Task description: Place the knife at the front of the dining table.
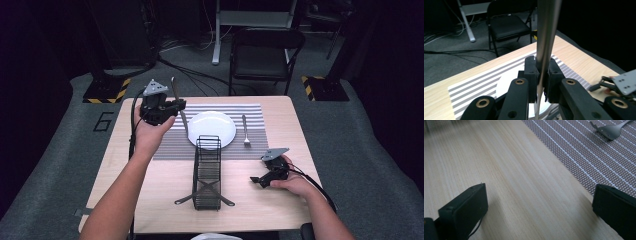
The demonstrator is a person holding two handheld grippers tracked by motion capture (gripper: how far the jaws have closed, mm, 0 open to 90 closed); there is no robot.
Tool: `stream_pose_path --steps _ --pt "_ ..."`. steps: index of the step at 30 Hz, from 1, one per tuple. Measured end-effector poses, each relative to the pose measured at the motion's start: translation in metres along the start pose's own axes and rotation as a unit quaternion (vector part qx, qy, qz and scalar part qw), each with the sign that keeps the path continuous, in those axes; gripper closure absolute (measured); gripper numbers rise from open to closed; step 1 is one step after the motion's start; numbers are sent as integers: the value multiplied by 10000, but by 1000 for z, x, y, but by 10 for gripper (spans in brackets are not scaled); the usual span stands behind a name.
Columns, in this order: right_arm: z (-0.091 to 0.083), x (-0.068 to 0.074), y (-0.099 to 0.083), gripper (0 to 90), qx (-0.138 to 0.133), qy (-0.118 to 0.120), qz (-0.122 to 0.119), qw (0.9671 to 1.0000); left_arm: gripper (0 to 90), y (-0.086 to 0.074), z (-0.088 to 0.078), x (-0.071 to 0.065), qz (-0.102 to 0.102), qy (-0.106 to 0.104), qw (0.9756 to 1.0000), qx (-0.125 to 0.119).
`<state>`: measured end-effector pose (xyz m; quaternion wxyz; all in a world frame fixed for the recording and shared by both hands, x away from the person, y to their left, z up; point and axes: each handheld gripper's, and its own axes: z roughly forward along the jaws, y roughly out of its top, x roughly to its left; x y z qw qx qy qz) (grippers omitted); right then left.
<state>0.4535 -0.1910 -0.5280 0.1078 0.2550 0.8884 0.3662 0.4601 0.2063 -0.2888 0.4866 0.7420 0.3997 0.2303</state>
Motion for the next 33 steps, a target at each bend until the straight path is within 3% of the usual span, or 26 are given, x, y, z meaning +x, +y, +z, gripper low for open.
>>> stream_pose_path --steps 10,20,33 --pt "0 0 0 0 -6 -5 3 10000 824 -28 17 24 -177 341 9992 98" --pt "0 -1 0 0 -11 1 -39 10000 824 -59 29 46 -358 701 9967 189" --pt "0 0 0 0 -1 1 -7 10000 825 -90 42 59 -546 914 9937 359"
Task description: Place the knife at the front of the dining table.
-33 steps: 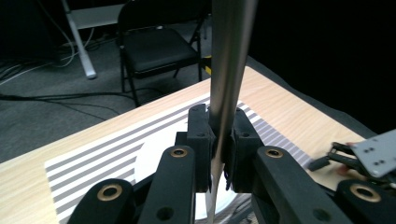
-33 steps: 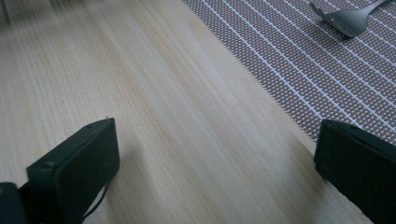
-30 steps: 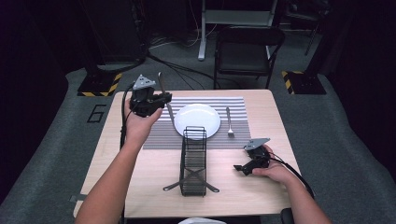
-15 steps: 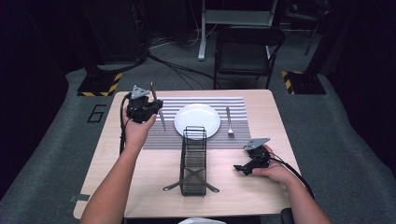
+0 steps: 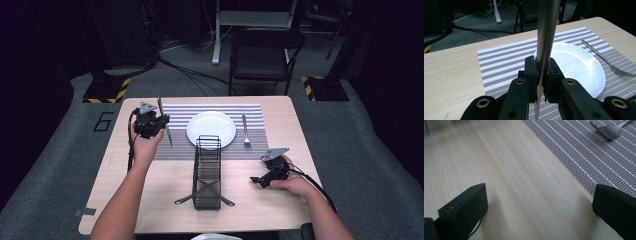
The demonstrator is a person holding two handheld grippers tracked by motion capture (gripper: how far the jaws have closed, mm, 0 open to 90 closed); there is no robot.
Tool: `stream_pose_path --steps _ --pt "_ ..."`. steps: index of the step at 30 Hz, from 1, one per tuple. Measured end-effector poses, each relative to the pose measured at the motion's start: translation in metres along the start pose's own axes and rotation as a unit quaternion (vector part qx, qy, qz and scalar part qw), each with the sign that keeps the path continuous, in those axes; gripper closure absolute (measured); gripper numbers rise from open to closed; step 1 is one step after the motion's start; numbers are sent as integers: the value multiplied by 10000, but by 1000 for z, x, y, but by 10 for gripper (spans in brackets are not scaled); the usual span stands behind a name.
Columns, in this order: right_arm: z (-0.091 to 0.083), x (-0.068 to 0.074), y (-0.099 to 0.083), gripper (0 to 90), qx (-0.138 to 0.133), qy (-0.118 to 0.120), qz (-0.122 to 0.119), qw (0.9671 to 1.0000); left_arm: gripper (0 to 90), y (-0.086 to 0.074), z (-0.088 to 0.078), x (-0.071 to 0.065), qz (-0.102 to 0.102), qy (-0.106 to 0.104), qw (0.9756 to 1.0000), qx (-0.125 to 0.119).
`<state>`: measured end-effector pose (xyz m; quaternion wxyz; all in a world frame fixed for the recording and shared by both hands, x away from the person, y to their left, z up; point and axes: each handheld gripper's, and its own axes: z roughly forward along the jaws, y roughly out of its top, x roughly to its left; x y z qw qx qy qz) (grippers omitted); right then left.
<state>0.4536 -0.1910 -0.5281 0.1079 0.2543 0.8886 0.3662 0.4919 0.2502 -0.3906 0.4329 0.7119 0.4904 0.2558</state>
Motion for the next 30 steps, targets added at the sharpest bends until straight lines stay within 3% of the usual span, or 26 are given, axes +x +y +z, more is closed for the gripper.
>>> stream_pose_path --steps 6,15,21,26,30 --pt "0 0 0 0 -2 0 -1 10000 825 -5 9 2 77 36 9999 141" --pt "0 0 0 0 -2 0 -1 10000 826 -14 23 4 20 115 9995 293" --pt "0 0 0 0 -2 0 0 10000 825 -17 29 10 -211 140 9996 124" --pt "0 0 0 0 -3 -1 4 10000 825 -14 34 11 -153 146 9995 221" --pt "0 0 0 0 -2 0 0 10000 825 -14 39 10 -234 206 9994 169"
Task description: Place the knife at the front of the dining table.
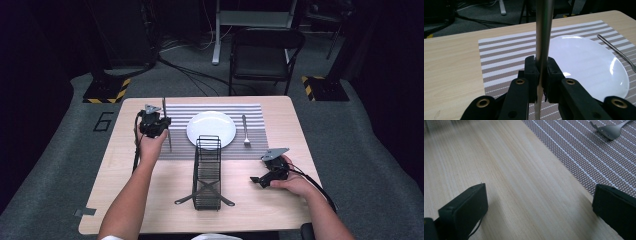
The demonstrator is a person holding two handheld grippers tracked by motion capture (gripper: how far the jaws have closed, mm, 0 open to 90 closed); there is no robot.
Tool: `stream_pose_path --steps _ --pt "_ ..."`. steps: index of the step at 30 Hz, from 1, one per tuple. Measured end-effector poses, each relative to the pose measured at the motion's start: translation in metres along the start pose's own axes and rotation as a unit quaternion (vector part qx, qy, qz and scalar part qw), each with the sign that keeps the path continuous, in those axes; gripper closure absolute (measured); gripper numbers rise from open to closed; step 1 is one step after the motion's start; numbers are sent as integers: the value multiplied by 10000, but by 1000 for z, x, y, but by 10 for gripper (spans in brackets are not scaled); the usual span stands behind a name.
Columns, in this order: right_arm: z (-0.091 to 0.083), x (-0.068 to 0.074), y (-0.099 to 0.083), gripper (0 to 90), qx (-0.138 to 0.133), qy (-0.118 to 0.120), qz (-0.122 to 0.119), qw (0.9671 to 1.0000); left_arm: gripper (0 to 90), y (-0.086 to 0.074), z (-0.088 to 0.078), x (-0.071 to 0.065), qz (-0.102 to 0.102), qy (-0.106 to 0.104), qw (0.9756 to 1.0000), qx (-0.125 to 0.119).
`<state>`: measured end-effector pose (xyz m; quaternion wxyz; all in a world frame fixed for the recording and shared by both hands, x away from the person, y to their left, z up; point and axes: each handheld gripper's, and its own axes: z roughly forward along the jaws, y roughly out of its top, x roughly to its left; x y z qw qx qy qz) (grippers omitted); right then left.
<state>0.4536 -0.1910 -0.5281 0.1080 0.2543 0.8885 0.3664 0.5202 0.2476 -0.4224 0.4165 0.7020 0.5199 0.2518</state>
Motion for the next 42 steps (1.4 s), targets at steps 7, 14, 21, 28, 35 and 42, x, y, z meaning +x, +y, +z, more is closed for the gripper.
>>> stream_pose_path --steps 7,14,21,28,35,42 --pt "0 0 0 0 -1 1 2 10000 825 -1 8 0 -98 98 9998 -120" --pt "0 0 0 0 -1 2 2 10000 825 -2 17 0 -134 147 9996 -204" --pt "0 0 0 0 -4 -2 5 10000 826 -3 30 4 -295 194 9990 -256" --pt "0 0 0 0 -6 5 -14 10000 827 -2 50 9 -506 250 9983 -127" --pt "0 0 0 0 -7 4 -12 10000 827 -9 63 17 -765 361 9964 -83" --pt "0 0 0 0 -9 1 -8 10000 827 -15 76 22 -952 475 9943 -20"
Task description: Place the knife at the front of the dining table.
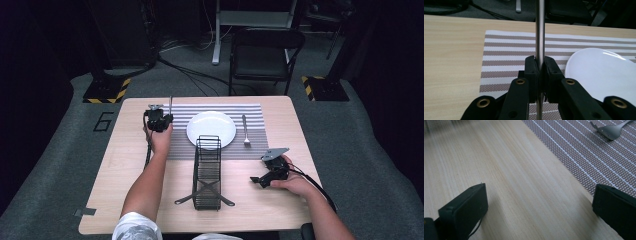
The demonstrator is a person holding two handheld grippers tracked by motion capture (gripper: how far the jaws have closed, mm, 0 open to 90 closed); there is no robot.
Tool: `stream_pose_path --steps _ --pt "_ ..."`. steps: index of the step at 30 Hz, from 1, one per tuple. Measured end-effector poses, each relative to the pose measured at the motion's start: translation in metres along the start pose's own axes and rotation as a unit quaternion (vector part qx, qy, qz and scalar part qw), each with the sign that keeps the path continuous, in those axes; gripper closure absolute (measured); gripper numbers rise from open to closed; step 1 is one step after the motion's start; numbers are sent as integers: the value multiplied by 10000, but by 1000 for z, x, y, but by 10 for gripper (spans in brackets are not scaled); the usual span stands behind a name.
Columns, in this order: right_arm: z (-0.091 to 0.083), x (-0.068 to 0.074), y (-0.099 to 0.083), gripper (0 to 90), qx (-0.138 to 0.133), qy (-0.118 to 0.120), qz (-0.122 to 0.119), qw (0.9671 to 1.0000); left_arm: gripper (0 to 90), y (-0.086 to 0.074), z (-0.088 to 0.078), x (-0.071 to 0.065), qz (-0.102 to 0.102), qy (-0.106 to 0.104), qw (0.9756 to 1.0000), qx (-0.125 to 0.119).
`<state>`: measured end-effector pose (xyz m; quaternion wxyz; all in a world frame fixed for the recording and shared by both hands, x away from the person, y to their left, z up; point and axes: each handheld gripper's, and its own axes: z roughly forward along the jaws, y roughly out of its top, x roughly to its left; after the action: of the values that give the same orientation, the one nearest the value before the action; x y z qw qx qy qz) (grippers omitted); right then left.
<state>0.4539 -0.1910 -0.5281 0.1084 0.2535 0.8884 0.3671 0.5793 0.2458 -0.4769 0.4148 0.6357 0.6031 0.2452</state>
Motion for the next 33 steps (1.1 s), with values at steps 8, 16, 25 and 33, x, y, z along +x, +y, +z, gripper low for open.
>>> stream_pose_path --steps 8,16,25,33 --pt "0 0 0 0 1 2 -1 10000 827 1 14 -1 5 146 9998 139" --pt "0 0 0 0 4 3 20 10000 827 -4 27 2 -109 259 9993 235" --pt "0 0 0 0 5 6 9 10000 826 -4 40 3 -303 285 9985 357" --pt "0 0 0 0 2 6 -3 10000 826 -5 52 -2 -247 328 9978 511"
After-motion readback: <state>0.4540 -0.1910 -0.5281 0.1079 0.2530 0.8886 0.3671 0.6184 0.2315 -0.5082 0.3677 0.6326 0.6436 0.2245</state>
